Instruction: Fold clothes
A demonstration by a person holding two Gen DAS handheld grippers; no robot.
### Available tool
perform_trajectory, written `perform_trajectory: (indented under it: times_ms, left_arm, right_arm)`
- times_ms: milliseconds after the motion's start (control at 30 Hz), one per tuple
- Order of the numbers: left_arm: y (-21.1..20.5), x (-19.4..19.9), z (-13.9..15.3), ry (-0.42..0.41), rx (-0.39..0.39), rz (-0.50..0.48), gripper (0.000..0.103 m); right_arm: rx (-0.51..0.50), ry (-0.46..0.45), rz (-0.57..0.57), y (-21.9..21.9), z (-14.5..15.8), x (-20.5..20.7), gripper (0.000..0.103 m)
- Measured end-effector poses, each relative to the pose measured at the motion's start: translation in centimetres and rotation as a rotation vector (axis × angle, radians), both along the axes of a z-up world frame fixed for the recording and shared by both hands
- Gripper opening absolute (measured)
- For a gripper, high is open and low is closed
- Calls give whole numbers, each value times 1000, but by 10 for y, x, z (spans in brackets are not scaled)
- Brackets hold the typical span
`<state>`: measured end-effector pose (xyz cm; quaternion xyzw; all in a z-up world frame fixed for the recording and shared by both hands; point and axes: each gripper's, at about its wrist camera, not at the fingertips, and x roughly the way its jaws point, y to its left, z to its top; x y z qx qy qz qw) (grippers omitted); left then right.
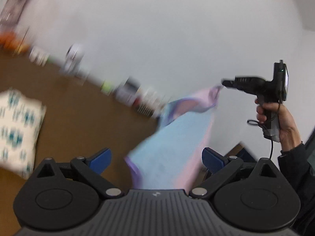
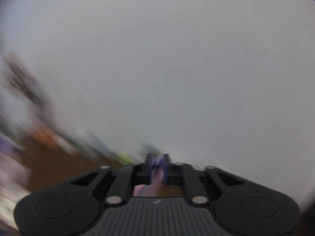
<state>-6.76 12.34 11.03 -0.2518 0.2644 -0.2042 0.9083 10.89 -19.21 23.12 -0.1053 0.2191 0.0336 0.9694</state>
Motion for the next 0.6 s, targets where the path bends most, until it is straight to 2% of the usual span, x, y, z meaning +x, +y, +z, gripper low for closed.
perform_trajectory:
  times_ms: [33, 67, 100, 167, 233, 333, 400, 467, 533, 567, 600]
  left_arm:
    - [1, -3, -10, 26, 11, 6, 100]
    - [3, -7, -19, 52, 22, 12, 100]
    - [4, -10, -29, 78, 34, 17, 100]
    - [7, -17, -48, 130, 56, 29, 100]
    - [17, -25, -58, 166, 59, 77, 100]
    - [33, -36, -73, 217, 61, 155, 99]
    - [45, -44, -72, 222, 56, 208, 99]
    - [54, -55, -67, 213, 68, 242, 99]
    - [58, -63, -64, 201, 78, 266, 99]
    - [58, -68, -62, 200, 82, 267, 99]
    - [58, -72, -62, 200, 84, 262, 99]
  right_arm:
    - [-47, 31, -24, -1, -26, -2, 18]
    - [-48, 61, 18, -1, -49, -12, 21]
    - [-38, 93, 71, 1, -72, -24, 36]
    - [26, 170, 251, 17, -110, -59, 53]
    - [79, 245, 443, 38, -145, -93, 53]
    - [77, 301, 707, 86, -179, -141, 53]
    - [-17, 294, 831, 124, -190, -162, 53]
    - [-181, 227, 943, 151, -204, -174, 53]
    - [-309, 190, 977, 171, -214, -172, 52]
    - [-339, 201, 978, 176, -215, -167, 49]
    - [-360, 219, 984, 183, -218, -161, 41]
